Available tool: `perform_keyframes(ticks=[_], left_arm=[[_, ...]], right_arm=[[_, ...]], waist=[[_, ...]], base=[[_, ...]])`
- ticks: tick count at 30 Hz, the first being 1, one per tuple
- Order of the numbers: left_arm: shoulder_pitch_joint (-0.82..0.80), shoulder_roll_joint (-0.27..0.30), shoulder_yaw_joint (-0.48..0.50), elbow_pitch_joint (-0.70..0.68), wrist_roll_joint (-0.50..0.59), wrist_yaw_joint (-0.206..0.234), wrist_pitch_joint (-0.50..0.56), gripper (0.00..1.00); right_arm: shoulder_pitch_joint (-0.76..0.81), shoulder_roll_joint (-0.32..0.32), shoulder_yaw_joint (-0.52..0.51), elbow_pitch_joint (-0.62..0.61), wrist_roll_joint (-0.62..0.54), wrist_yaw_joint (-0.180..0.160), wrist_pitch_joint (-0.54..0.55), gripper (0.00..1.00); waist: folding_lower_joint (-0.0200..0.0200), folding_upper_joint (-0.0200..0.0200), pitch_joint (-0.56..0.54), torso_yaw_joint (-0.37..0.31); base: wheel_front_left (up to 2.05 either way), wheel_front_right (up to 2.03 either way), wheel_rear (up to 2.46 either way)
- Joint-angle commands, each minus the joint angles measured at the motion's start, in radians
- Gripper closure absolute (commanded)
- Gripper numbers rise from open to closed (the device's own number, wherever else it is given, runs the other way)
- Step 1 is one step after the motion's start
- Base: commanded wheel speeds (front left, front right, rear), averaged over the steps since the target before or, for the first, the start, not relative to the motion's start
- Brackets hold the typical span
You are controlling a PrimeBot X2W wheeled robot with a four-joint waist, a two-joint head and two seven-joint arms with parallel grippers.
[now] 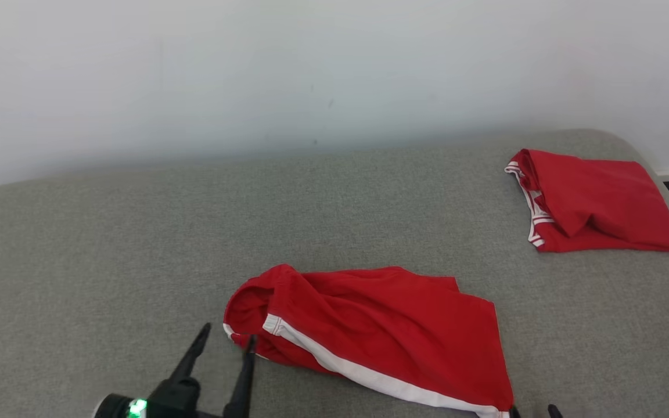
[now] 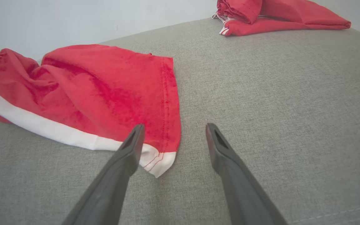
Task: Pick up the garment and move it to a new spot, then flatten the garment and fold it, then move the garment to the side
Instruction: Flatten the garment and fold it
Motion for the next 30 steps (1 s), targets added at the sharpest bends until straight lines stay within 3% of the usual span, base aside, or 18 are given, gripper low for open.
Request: perform_keyframes(ticks=[1, 6, 15, 27, 28, 29, 30], left_arm=[[-0.022, 0.012, -0.025, 0.019, -0.008, 0.002, -0.003, 0.00], [-0.088, 0.050, -0.131, 0.097, -0.048, 0.002, -0.003, 0.00], [-0.200, 0.089, -0.209, 0.224, -0.107, 0.002, -0.003, 0.00], [-0.289, 0.089, -0.277, 0.363, -0.163, 0.002, -0.003, 0.00], [-0.298, 0.090, -0.289, 0.379, -0.174, 0.002, -0.003, 0.53], [-0.307, 0.092, -0.296, 0.386, -0.182, 0.002, -0.003, 1.00], [-0.314, 0.095, -0.302, 0.385, -0.188, 0.002, -0.003, 1.00]], right_arm=[[-0.012, 0.010, 0.008, 0.012, 0.000, -0.003, 0.000, 0.00], [-0.055, 0.019, 0.028, 0.087, 0.005, -0.003, 0.000, 0.00], [-0.145, 0.050, 0.058, 0.189, 0.006, -0.003, 0.000, 0.00], [-0.204, 0.067, 0.088, 0.269, 0.015, -0.003, 0.001, 0.00], [-0.211, 0.068, 0.092, 0.283, 0.019, -0.003, 0.001, 0.35], [-0.221, 0.069, 0.096, 0.283, 0.020, -0.003, 0.001, 1.00], [-0.233, 0.071, 0.093, 0.285, 0.030, -0.003, 0.001, 1.00]], waist=[[0.0001, 0.0000, 0.013, -0.013], [0.0001, 0.0000, 0.043, -0.034], [0.0001, 0.0000, 0.089, -0.056], [0.0001, 0.0000, 0.101, -0.078], [0.0001, 0.0000, 0.102, -0.080], [0.0001, 0.0000, 0.104, -0.082], [0.0001, 0.0000, 0.107, -0.083]], base=[[0.00, 0.00, 0.00], [0.00, 0.00, 0.00], [0.00, 0.00, 0.00], [0.00, 0.00, 0.00], [0.00, 0.00, 0.00], [0.00, 0.00, 0.00], [0.00, 0.00, 0.00]])
